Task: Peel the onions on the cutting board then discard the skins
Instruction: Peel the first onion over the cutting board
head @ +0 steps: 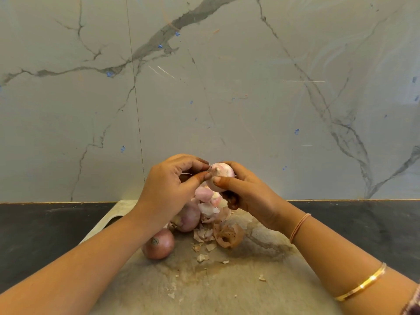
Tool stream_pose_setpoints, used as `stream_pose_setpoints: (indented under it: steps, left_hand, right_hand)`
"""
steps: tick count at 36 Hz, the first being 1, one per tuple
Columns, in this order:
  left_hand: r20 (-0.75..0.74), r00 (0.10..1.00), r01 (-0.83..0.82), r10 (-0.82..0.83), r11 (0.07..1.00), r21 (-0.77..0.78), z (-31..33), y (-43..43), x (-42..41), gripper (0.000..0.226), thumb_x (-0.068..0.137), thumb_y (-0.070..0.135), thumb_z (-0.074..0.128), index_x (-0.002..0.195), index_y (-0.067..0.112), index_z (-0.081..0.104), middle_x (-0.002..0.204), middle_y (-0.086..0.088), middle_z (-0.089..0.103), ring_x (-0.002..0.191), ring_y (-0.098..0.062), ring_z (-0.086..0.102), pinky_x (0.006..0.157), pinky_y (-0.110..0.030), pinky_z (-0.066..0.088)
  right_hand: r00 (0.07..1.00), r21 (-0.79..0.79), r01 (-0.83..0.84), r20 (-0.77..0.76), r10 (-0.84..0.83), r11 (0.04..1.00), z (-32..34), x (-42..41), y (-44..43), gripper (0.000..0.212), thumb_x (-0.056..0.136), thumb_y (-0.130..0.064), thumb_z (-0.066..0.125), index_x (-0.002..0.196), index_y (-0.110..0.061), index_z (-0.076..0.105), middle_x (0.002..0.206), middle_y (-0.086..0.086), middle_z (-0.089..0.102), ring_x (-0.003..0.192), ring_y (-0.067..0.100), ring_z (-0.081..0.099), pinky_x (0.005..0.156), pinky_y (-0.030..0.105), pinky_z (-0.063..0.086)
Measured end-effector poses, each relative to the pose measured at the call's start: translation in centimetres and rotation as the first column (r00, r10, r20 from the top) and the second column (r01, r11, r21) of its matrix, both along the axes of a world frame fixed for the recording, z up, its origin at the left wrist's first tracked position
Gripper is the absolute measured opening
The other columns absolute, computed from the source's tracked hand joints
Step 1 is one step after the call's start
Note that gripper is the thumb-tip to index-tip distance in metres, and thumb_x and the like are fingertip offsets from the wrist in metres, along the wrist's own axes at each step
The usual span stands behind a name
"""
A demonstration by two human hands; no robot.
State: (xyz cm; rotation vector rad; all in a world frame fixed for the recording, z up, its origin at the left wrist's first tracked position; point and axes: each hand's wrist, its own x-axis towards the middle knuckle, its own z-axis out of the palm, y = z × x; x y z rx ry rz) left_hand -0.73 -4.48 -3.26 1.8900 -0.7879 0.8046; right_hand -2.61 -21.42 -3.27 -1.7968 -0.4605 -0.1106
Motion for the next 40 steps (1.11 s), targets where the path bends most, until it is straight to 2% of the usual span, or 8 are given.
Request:
stream_pose_setpoints:
  steps: [7,11,14,17,29,34,37,40]
  left_hand:
    - [0.010,0.997,0.076,-0.077,0.995,0.061,-0.1,-0.3,-0.4,0.007,0.086,0.007,0.065,0.091,0.012,0.068,0.104,0.016,0.066,0.097,0.003,0.063,0.079,-0.013,0.052]
    - [0.093,0.995,0.015,-0.033,0.982,0.186,0.0,-0.1,-0.3,0.006,0.088,0.008,0.064,0.093,0.010,0.066,0.094,0.017,0.065,0.093,0.003,0.061,0.074,-0.009,0.049]
    - [0.125,0.992,-0.033,0.008,0.978,0.207,0.1,0.1,-0.2,0.003,0.089,0.010,0.062,0.091,0.011,0.063,0.086,0.010,0.067,0.084,-0.004,0.062,0.070,-0.017,0.052]
    - [0.128,0.991,-0.072,0.048,0.980,0.188,0.1,0.2,-0.2,0.010,0.088,0.008,0.063,0.087,0.016,0.058,0.080,0.005,0.066,0.076,-0.009,0.061,0.065,-0.027,0.052]
    - [0.076,0.991,-0.122,0.113,0.985,0.126,-0.1,-0.4,-0.5,0.006,0.090,0.011,0.060,0.089,0.015,0.056,0.079,0.010,0.064,0.077,-0.007,0.060,0.064,-0.025,0.050]
    - [-0.017,0.971,-0.240,0.240,0.971,-0.003,0.2,0.9,0.8,0.003,0.090,0.014,0.058,0.089,0.011,0.057,0.082,0.006,0.066,0.073,-0.014,0.065,0.062,-0.030,0.053]
    - [-0.066,0.955,-0.289,0.290,0.957,0.026,0.3,1.5,1.2,0.005,0.088,0.016,0.062,0.086,0.012,0.061,0.079,0.012,0.064,0.073,-0.009,0.063,0.059,-0.016,0.046]
    - [-0.115,0.959,-0.245,0.259,0.962,0.120,0.1,1.2,1.2,0.007,0.086,0.019,0.066,0.080,0.022,0.065,0.081,0.017,0.065,0.075,-0.004,0.063,0.064,-0.018,0.046]
  right_hand:
    - [0.998,-0.101,0.051,0.051,-0.046,0.994,0.1,-0.1,-0.1,0.022,0.095,-0.023,0.055,0.112,-0.024,0.041,0.095,-0.001,0.051,0.071,0.009,0.048,0.053,0.011,0.040]
    - [0.997,-0.120,0.047,0.066,-0.040,0.992,0.3,-0.3,0.0,0.023,0.093,-0.026,0.060,0.109,-0.022,0.043,0.092,-0.004,0.052,0.070,0.008,0.050,0.052,0.007,0.040]
    - [0.997,-0.135,0.047,0.074,-0.037,0.990,0.4,-0.4,0.1,0.036,0.076,-0.040,0.057,0.106,-0.023,0.048,0.090,-0.005,0.054,0.069,0.007,0.051,0.052,0.007,0.040]
    - [0.997,-0.151,0.020,0.077,-0.009,0.988,0.3,-0.3,0.1,0.032,0.072,-0.040,0.052,0.101,-0.027,0.052,0.090,-0.005,0.057,0.068,0.006,0.052,0.053,0.008,0.040]
    - [0.997,-0.098,-0.075,0.005,0.076,0.992,0.7,-0.2,-0.9,0.032,0.071,-0.034,0.047,0.096,-0.023,0.064,0.077,-0.002,0.056,0.053,0.001,0.046,0.047,0.014,0.036]
    - [0.993,-0.136,-0.118,-0.018,0.117,0.984,0.7,-0.5,-1.1,0.034,0.071,-0.033,0.046,0.097,-0.023,0.065,0.083,0.006,0.056,0.058,0.007,0.045,0.049,0.017,0.035]
    - [0.997,-0.105,-0.072,-0.005,0.072,0.992,0.9,-0.4,-1.4,0.030,0.074,-0.033,0.050,0.100,-0.023,0.061,0.080,0.003,0.056,0.054,0.003,0.047,0.049,0.016,0.036]
    - [0.997,-0.126,0.069,0.043,-0.063,0.990,1.2,0.0,-2.2,0.024,0.091,-0.028,0.061,0.111,-0.021,0.050,0.082,0.006,0.060,0.060,0.008,0.051,0.054,0.020,0.041]
